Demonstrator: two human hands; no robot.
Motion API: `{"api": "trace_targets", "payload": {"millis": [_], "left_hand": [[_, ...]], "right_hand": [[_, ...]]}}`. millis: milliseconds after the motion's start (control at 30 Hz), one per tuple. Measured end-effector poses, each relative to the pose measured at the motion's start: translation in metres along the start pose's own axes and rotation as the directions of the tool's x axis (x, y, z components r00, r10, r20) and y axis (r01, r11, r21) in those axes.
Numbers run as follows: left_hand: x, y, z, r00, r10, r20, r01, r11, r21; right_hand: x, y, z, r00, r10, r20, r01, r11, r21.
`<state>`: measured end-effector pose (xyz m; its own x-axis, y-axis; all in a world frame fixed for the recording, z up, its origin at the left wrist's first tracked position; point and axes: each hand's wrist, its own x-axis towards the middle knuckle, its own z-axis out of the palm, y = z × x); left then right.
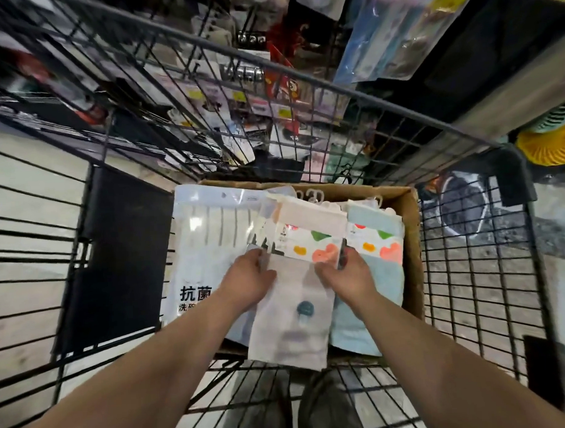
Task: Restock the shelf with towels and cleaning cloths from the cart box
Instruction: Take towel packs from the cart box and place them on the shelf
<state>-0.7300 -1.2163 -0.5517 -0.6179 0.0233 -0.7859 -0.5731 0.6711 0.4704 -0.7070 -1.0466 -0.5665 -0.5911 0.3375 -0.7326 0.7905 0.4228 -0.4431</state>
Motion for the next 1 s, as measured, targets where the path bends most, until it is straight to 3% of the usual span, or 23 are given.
{"api": "trace_targets", "payload": {"millis": [167, 367, 500, 633, 767, 900, 1000], "left_hand": [[0.004, 0.0, 0.004, 0.998, -0.024, 0.055, 0.03, 0.993, -0.117], [0.008, 0.008, 0.012, 0.997, -0.071, -0.02, 0.066, 0.982, -0.175], [0.016, 0.01, 0.022, 0.988, -0.089, -0.128, 0.059, 0.973, -0.225], [0.021, 0.018, 0.027, 0.987, -0.096, -0.132, 0.063, 0.969, -0.239], [0.029, 0.024, 0.026, 0.981, -0.129, -0.144, 0.102, 0.978, -0.183], [0.032, 0.022, 0.028, 0.989, -0.122, -0.088, 0.101, 0.973, -0.208], [0.024, 0.021, 0.033, 0.997, -0.072, 0.03, 0.078, 0.947, -0.311]], "right_hand": [[0.008, 0.004, 0.001, 0.997, 0.081, 0.007, -0.081, 0.975, 0.208], [0.011, 0.027, -0.027, 0.989, 0.108, -0.101, -0.082, 0.969, 0.232], [0.017, 0.036, -0.04, 0.983, 0.136, -0.122, -0.109, 0.972, 0.207], [0.023, 0.039, -0.042, 0.986, 0.125, -0.111, -0.107, 0.983, 0.151], [0.021, 0.042, -0.04, 0.986, 0.136, -0.098, -0.102, 0.952, 0.289], [0.018, 0.048, -0.037, 0.974, 0.21, -0.09, -0.149, 0.883, 0.445], [0.013, 0.052, -0.038, 0.983, 0.183, -0.021, -0.142, 0.828, 0.542]]}}
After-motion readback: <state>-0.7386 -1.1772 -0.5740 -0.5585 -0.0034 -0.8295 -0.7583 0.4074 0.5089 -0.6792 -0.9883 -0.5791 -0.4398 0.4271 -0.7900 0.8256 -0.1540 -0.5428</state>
